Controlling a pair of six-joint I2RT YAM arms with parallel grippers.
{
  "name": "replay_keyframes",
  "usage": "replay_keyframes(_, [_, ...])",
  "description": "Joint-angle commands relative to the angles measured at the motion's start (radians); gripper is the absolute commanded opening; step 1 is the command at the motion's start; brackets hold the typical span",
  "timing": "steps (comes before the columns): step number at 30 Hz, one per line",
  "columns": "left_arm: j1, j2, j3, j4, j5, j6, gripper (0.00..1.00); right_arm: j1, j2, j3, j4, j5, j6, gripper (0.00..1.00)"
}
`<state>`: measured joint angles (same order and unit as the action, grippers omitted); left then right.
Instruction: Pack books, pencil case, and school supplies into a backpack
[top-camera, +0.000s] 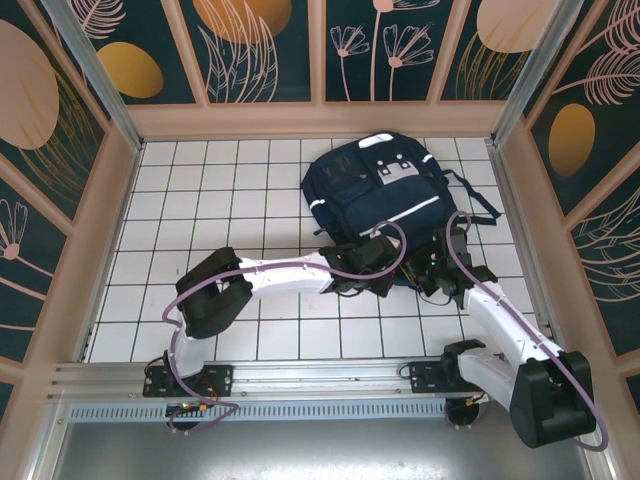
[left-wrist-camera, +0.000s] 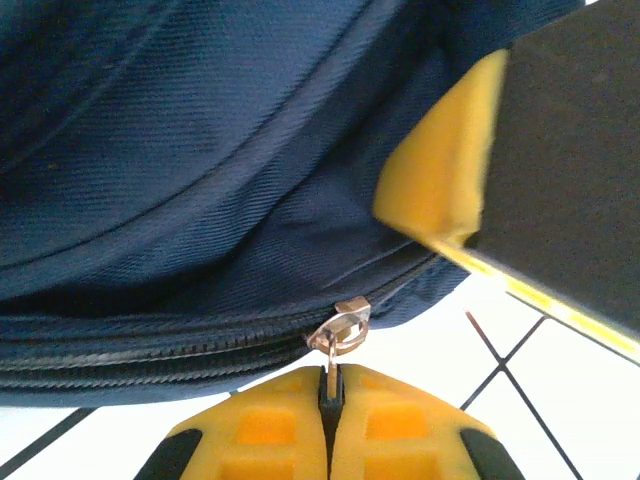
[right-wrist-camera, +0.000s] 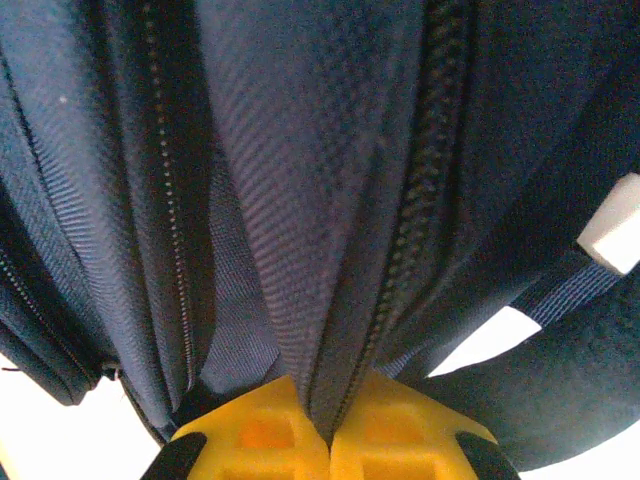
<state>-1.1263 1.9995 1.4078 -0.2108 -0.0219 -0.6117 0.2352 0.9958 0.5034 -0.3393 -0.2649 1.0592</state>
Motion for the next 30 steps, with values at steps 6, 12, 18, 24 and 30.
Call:
replay_keyframes(6, [0.113,-0.100,-0.112,-0.142,-0.191,-0.048,0.00,-0.111,-0.070,0.016,-0.100,0.095,-0.091,0.00])
replay_keyframes(12, [0.271,-0.116,-0.152,-0.186,-0.263,0.003,0.00,-0.162,-0.083,0.006,-0.117,0.060,-0.142,0.00])
replay_keyframes(18, [0.459,-0.008,-0.056,-0.175,-0.276,0.068,0.00,-0.184,-0.089,0.015,-0.127,0.043,-0.164,0.00])
replay_keyframes(24, [0.544,0.091,0.070,-0.215,-0.284,0.058,0.00,-0.189,-0.094,0.016,-0.128,0.033,-0.172,0.00])
replay_keyframes(30, [0.550,-0.006,-0.055,-0.183,-0.326,0.058,0.00,-0.174,-0.049,-0.027,0.055,-0.139,-0.168,0.03])
